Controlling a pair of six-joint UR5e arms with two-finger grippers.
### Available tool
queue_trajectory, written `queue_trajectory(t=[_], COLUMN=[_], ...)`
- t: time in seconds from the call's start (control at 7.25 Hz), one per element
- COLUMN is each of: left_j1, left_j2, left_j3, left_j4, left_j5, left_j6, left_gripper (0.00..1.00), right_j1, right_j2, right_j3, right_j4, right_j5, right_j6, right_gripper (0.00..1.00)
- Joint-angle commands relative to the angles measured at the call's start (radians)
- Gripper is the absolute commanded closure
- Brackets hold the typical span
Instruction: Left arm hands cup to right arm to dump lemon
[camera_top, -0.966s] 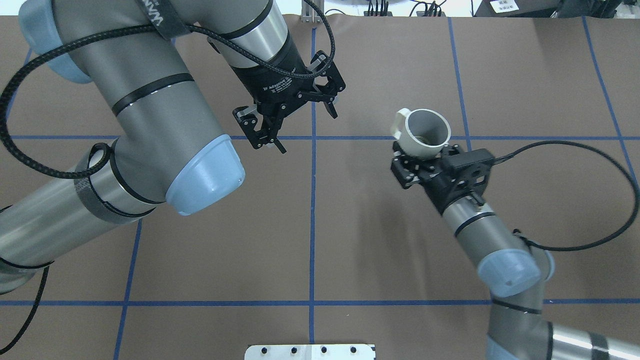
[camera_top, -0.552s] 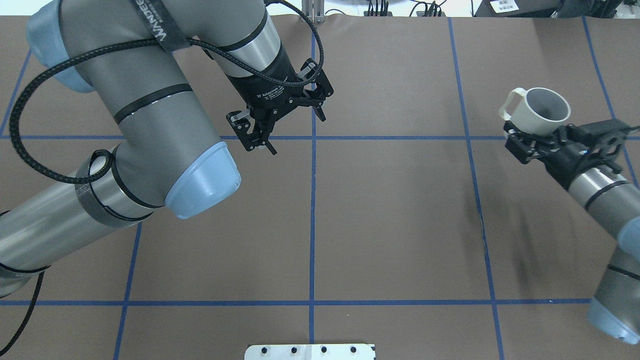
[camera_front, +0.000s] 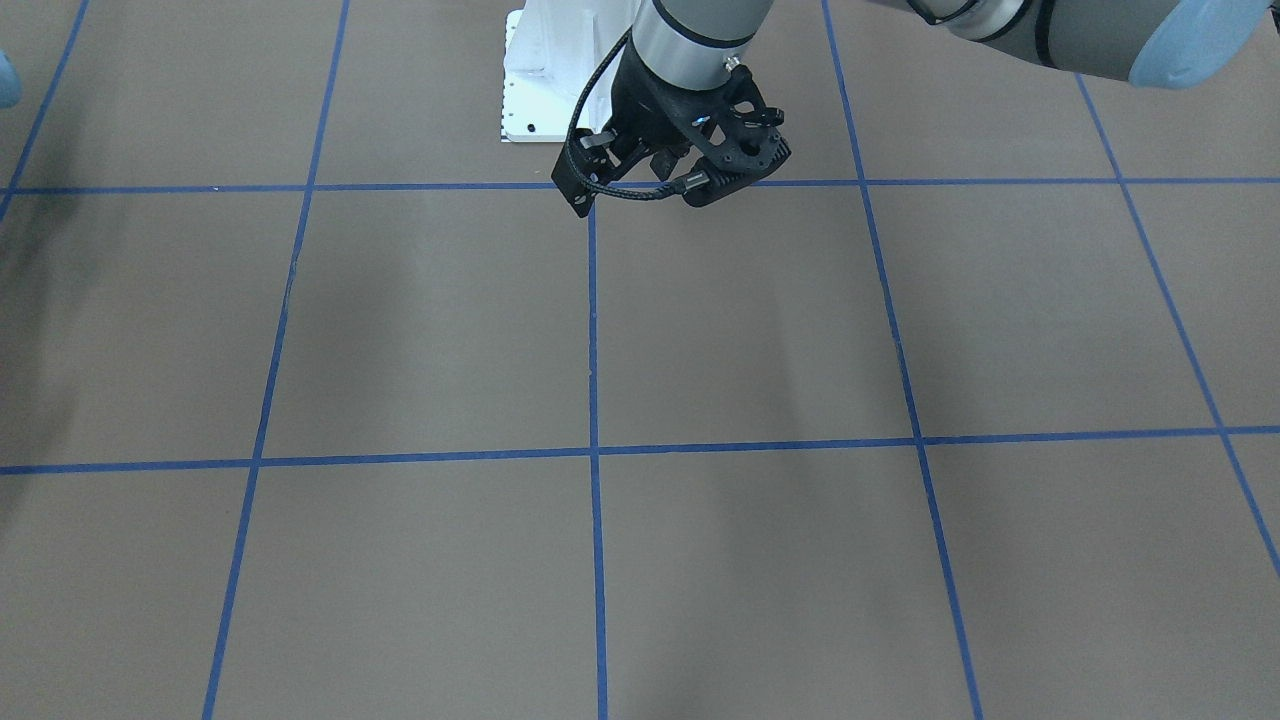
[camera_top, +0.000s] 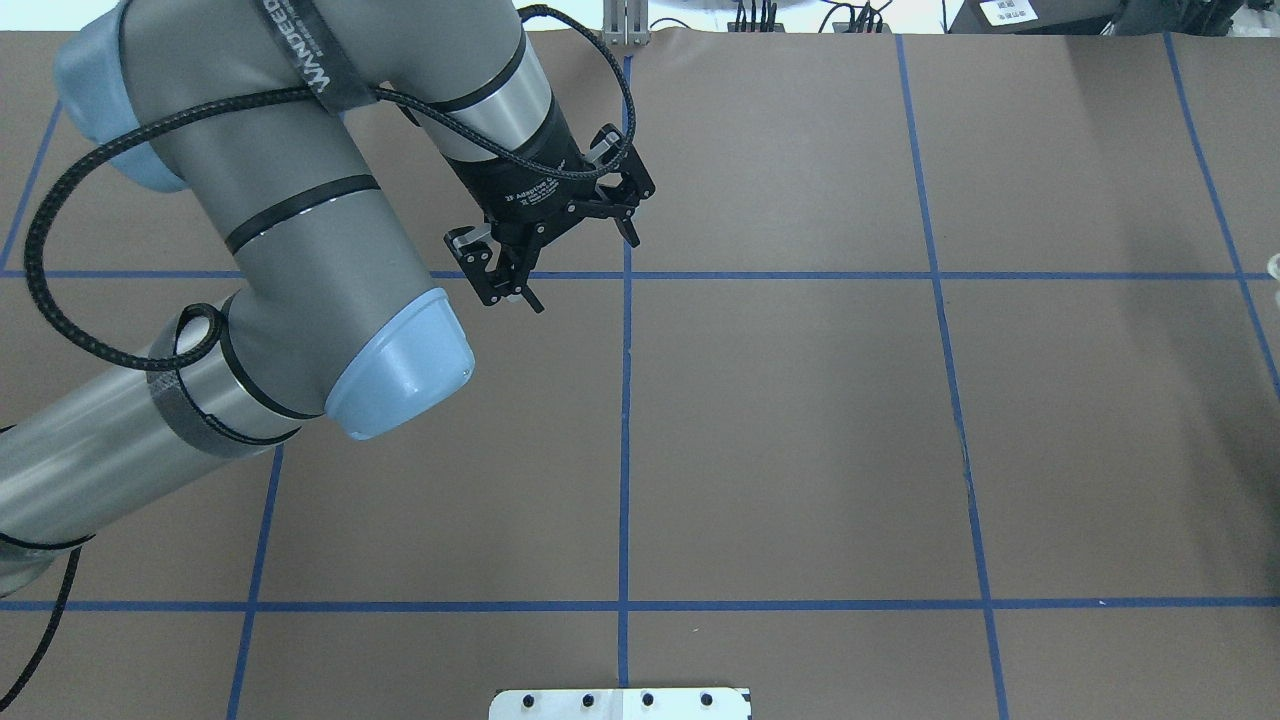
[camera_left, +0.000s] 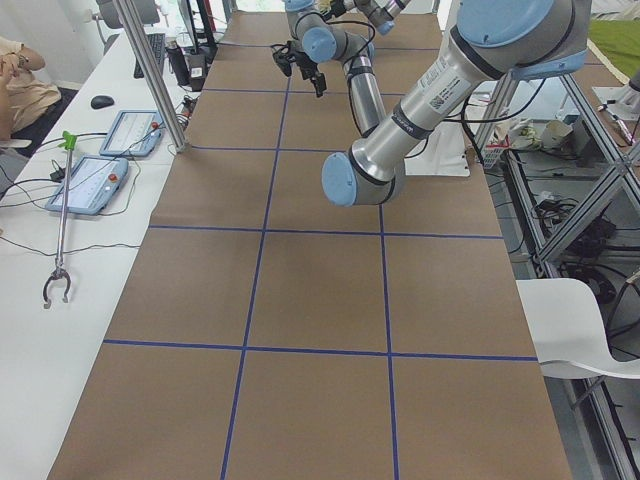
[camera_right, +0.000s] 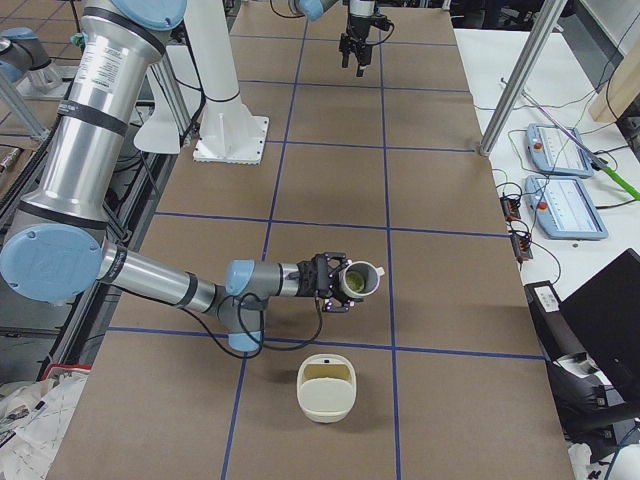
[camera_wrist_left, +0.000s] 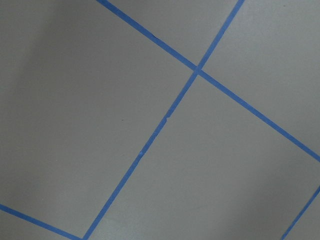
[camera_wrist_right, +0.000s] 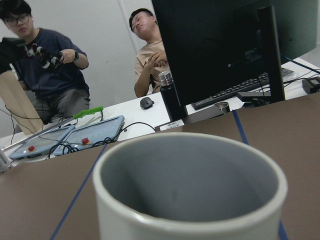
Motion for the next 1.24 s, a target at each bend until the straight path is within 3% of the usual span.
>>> queue_trajectory(t=[0.0,0.28,0.41,0.55,1.1], left_j1=[0.000,0.000,0.000,0.000,0.000], left_j2=[0.001,0.002,0.002,0.002,0.001], left_j3=[-0.004,-0.005,-0.005,-0.008,-0.024], left_j4=[0.001,0.001,0.001,0.001,0.001], left_j5=[0.002,0.003,0.017,0.017,0.017], left_j6=[-0.001,-0.001,-0.001,-0.001,-0.001], left_gripper=[0.00,0.00,0.00,0.00,0.00], right_j1=[0.041,0.087,0.106,0.162,0.189], right_j2=[-0.030,-0.029,-0.026,-0.014,0.002], right_j3=[-0.099,-0.171,-0.180,-0.199,-0.223], right_j4=[0.181,0.244,0.246,0.246,0.253], right_j5=[0.021,0.068,0.072,0.139,0.157], right_j6=[0.302,0.361,0.510,0.584,0.902], right_gripper=[1.00,1.00,1.00,1.00,1.00])
